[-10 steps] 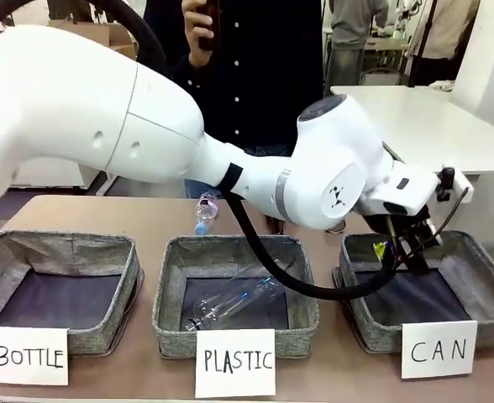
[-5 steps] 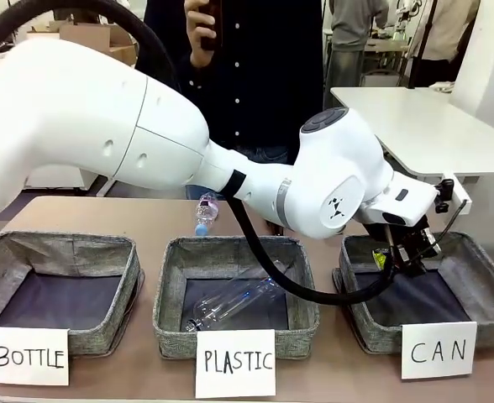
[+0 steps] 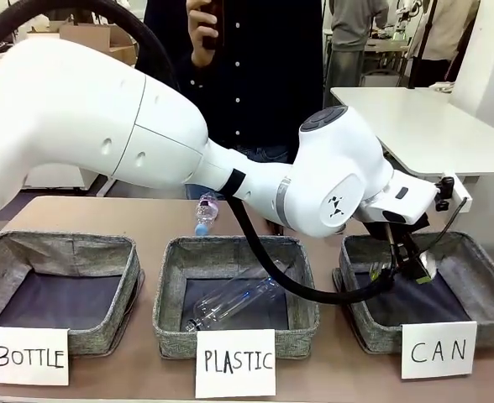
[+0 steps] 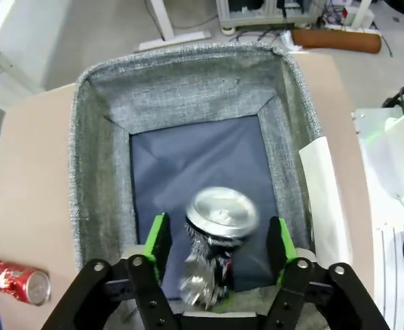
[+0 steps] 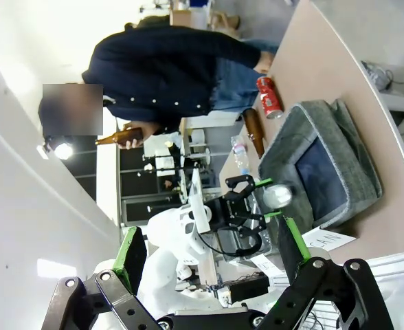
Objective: Sort the can waste into the basket.
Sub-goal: Pick up the can waste from the table and place it in the right Fabric basket.
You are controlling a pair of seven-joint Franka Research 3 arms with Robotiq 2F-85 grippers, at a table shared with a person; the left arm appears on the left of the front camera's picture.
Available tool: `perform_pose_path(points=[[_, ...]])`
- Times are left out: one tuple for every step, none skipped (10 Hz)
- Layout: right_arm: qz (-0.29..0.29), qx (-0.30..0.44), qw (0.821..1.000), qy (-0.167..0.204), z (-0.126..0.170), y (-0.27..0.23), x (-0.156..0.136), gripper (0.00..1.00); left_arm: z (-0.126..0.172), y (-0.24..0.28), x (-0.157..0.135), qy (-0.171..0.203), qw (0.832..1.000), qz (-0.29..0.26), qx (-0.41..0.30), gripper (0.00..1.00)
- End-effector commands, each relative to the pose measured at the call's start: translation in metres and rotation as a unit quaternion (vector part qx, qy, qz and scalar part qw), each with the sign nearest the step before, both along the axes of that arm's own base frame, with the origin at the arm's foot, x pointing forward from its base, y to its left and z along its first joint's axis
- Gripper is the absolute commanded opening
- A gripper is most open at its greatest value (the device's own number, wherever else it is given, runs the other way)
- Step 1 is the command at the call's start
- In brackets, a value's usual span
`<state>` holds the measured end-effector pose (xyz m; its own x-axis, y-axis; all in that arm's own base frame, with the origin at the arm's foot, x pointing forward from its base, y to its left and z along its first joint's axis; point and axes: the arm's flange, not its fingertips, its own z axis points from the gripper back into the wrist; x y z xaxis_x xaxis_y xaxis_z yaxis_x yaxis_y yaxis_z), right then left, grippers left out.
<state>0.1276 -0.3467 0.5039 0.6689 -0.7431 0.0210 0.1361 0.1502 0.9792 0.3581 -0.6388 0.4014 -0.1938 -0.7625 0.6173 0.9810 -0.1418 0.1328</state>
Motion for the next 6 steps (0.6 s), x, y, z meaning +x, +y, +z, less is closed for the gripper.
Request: perform_pose_path(points=[[-0.013, 0.006, 1.000, 0.003, 0.004, -0.002, -0.004, 1.00, 0.003, 0.008, -0.007, 0.054, 0.998, -0.017, 0.003, 1.00], [-0.013, 0.006, 1.000, 0.003, 0.004, -0.002, -0.004, 1.00, 0.004, 0.010, -0.004, 0.066, 0.998, -0.018, -0.002, 1.00], [-0.013, 0.006, 1.000, 0.003, 0.004, -0.002, -0.004, 1.00, 0.005, 0.011, -0.004, 0.056, 0.998, -0.013, -0.002, 1.00], [-0.013, 0.006, 1.000, 0.003, 0.004, -0.002, -0.004, 1.00, 0.006, 0.011, -0.005, 0.043, 0.999, -0.011, -0.003, 1.00], [-0.013, 0.006, 1.000, 0.003, 0.004, -0.002, -0.004, 1.00, 0.008, 0.013, -0.004, 0.050, 0.999, -0.006, 0.000, 1.00], [-0.013, 0.006, 1.000, 0.003, 0.004, -0.002, -0.004, 1.00, 0.014, 0.020, -0.002, 0.063, 0.998, 0.002, 0.006, 1.00]])
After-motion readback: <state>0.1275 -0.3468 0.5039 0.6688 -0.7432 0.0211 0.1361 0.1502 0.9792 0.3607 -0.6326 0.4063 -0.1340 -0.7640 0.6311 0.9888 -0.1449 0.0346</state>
